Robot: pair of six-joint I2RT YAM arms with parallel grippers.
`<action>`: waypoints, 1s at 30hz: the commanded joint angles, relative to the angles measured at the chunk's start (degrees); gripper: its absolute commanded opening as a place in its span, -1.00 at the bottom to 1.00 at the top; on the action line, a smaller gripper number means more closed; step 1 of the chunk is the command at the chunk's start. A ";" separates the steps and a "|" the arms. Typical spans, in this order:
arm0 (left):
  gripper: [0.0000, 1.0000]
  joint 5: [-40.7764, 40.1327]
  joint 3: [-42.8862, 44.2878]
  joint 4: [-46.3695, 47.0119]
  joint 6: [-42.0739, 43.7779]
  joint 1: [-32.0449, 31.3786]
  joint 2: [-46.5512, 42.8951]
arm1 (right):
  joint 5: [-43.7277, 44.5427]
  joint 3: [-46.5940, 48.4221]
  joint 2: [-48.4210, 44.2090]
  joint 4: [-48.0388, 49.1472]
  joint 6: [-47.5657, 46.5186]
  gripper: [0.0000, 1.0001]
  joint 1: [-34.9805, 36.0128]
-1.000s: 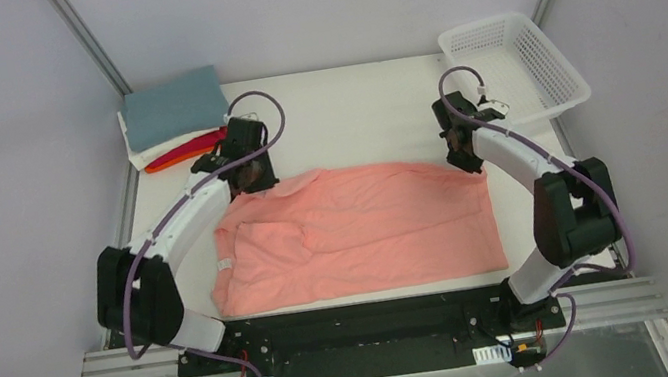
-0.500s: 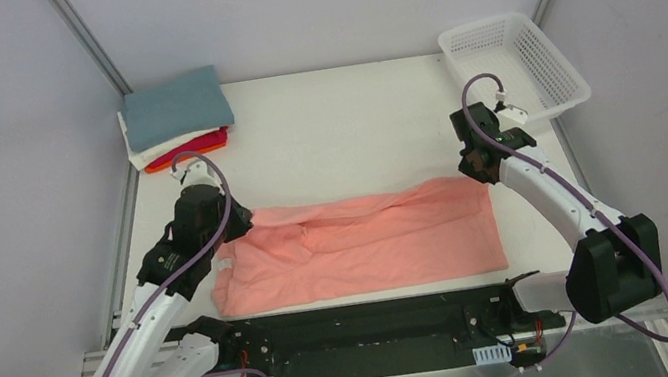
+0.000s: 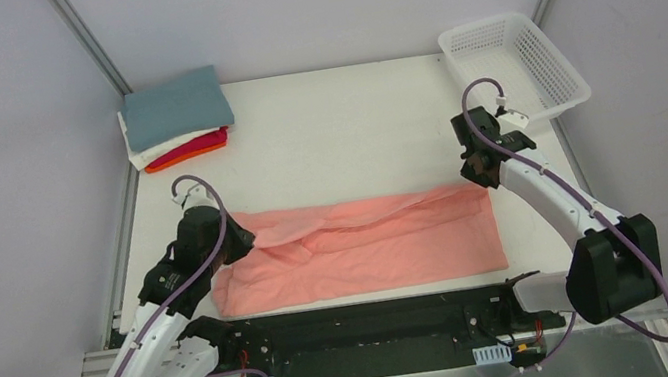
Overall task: Fold and stack the t-shirts
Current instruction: Fold the other side of the tshirt into a rectangle
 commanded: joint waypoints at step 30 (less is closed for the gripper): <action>0.98 7.87 8.23 4.37 -2.31 -0.38 23.28 | -25.99 -12.69 -15.87 13.53 -8.03 0.98 -1.01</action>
